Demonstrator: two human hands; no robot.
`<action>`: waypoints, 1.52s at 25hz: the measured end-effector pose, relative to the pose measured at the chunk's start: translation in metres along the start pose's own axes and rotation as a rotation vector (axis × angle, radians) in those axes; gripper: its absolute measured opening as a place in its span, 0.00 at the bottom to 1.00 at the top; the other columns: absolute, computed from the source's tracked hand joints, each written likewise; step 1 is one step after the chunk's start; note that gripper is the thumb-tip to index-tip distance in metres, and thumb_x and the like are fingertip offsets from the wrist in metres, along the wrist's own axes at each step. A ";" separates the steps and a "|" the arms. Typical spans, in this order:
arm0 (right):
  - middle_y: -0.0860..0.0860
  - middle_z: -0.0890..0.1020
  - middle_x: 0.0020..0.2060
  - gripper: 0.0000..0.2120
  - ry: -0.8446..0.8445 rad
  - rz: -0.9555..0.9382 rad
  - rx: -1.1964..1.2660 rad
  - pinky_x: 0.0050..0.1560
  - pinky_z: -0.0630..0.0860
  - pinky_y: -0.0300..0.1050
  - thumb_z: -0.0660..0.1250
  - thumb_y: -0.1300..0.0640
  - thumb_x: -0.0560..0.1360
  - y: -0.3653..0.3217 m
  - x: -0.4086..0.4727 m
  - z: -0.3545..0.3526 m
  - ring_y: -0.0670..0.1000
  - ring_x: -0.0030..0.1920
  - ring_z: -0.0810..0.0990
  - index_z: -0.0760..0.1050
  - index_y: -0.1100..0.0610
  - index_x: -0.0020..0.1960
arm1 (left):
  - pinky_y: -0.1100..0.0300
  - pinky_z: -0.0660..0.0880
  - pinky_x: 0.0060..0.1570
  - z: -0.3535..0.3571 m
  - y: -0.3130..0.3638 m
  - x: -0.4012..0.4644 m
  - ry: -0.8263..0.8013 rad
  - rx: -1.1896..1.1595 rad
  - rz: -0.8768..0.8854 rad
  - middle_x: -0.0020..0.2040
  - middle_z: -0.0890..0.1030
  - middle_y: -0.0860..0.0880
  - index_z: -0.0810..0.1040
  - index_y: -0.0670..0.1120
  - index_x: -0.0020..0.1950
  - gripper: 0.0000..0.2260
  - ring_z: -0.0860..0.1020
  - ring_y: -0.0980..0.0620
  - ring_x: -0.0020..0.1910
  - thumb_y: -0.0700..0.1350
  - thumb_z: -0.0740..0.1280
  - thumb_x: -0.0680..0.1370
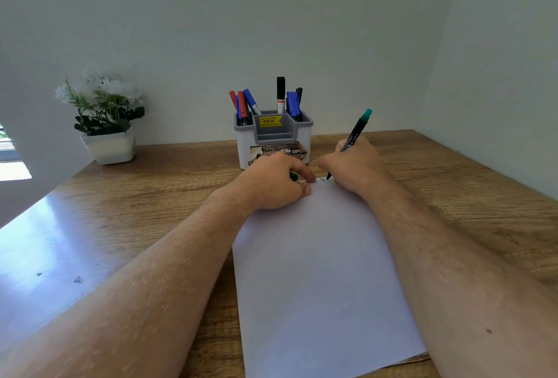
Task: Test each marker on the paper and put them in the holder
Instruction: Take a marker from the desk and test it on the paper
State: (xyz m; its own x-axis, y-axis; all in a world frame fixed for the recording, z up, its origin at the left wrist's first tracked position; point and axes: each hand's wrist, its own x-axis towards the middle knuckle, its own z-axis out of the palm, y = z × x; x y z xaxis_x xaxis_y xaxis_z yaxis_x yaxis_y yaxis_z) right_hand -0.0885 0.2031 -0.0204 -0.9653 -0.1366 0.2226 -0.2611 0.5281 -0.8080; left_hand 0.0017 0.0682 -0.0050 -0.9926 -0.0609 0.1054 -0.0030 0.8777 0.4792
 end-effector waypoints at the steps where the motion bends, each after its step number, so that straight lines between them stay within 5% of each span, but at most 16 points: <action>1: 0.53 0.77 0.34 0.08 0.007 -0.004 0.013 0.30 0.66 0.41 0.69 0.55 0.63 -0.001 -0.001 -0.001 0.50 0.33 0.75 0.73 0.57 0.39 | 0.55 0.71 0.63 -0.002 0.004 0.000 -0.019 -0.035 -0.046 0.66 0.76 0.51 0.80 0.54 0.62 0.12 0.73 0.51 0.60 0.46 0.64 0.80; 3: 0.51 0.77 0.29 0.06 -0.002 -0.015 0.133 0.26 0.66 0.38 0.69 0.56 0.64 -0.005 -0.003 -0.002 0.48 0.28 0.73 0.72 0.55 0.34 | 0.57 0.72 0.57 -0.006 0.006 0.002 0.019 -0.287 -0.161 0.62 0.77 0.46 0.79 0.46 0.65 0.14 0.75 0.46 0.59 0.43 0.62 0.80; 7: 0.53 0.78 0.27 0.11 -0.262 -0.035 0.726 0.19 0.60 0.34 0.69 0.64 0.71 -0.016 -0.005 -0.002 0.47 0.20 0.69 0.72 0.54 0.35 | 0.67 0.68 0.29 -0.017 0.000 0.000 0.256 -0.870 -0.213 0.38 0.73 0.48 0.81 0.42 0.58 0.16 0.71 0.54 0.32 0.37 0.56 0.79; 11: 0.54 0.81 0.31 0.07 -0.414 -0.067 0.920 0.19 0.66 0.35 0.71 0.64 0.72 -0.023 -0.009 -0.002 0.48 0.22 0.75 0.77 0.55 0.38 | 0.62 0.65 0.34 -0.018 -0.011 0.003 0.306 -1.009 -0.203 0.36 0.70 0.49 0.83 0.47 0.52 0.20 0.66 0.55 0.33 0.37 0.51 0.79; 21: 0.54 0.83 0.32 0.03 -0.390 -0.083 0.782 0.19 0.69 0.36 0.73 0.62 0.73 -0.026 -0.014 0.000 0.48 0.22 0.76 0.80 0.56 0.41 | 0.66 0.71 0.29 -0.013 -0.012 0.005 0.203 -0.828 -0.073 0.27 0.77 0.56 0.81 0.50 0.54 0.18 0.74 0.61 0.27 0.37 0.54 0.79; 26: 0.58 0.84 0.37 0.07 -0.398 -0.050 0.900 0.22 0.72 0.38 0.69 0.58 0.75 -0.027 -0.014 -0.001 0.50 0.27 0.80 0.83 0.60 0.47 | 0.55 0.81 0.40 -0.016 -0.016 0.010 0.299 -1.138 -0.090 0.48 0.82 0.41 0.77 0.43 0.59 0.13 0.80 0.47 0.43 0.32 0.64 0.77; 30: 0.60 0.84 0.37 0.23 -0.462 0.022 1.100 0.24 0.72 0.39 0.53 0.52 0.75 -0.026 -0.011 -0.006 0.54 0.29 0.80 0.82 0.65 0.50 | 0.63 0.79 0.33 -0.022 -0.020 0.008 0.420 -1.425 -0.104 0.39 0.85 0.43 0.76 0.40 0.55 0.10 0.84 0.51 0.35 0.34 0.70 0.75; 34: 0.54 0.81 0.29 0.05 -0.256 -0.031 0.980 0.20 0.69 0.37 0.67 0.59 0.75 -0.027 -0.011 -0.003 0.50 0.24 0.77 0.75 0.58 0.41 | 0.63 0.80 0.33 -0.022 -0.023 0.007 0.474 -1.461 -0.117 0.42 0.85 0.41 0.76 0.39 0.57 0.13 0.84 0.50 0.36 0.40 0.72 0.75; 38: 0.51 0.82 0.29 0.08 -0.085 -0.267 0.593 0.21 0.69 0.36 0.78 0.58 0.69 -0.022 -0.012 -0.003 0.45 0.22 0.75 0.79 0.57 0.39 | 0.63 0.79 0.32 -0.026 -0.031 0.008 0.611 -1.445 -0.144 0.44 0.85 0.39 0.76 0.42 0.53 0.09 0.83 0.49 0.36 0.42 0.71 0.76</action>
State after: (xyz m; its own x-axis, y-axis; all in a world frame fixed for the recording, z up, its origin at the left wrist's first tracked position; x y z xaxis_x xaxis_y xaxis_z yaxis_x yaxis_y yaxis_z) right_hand -0.0714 0.1961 -0.0039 -0.8574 -0.2776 0.4334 -0.4285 -0.0812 -0.8999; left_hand -0.0031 0.0284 0.0041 -0.7958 -0.5896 0.1379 0.3795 -0.3082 0.8723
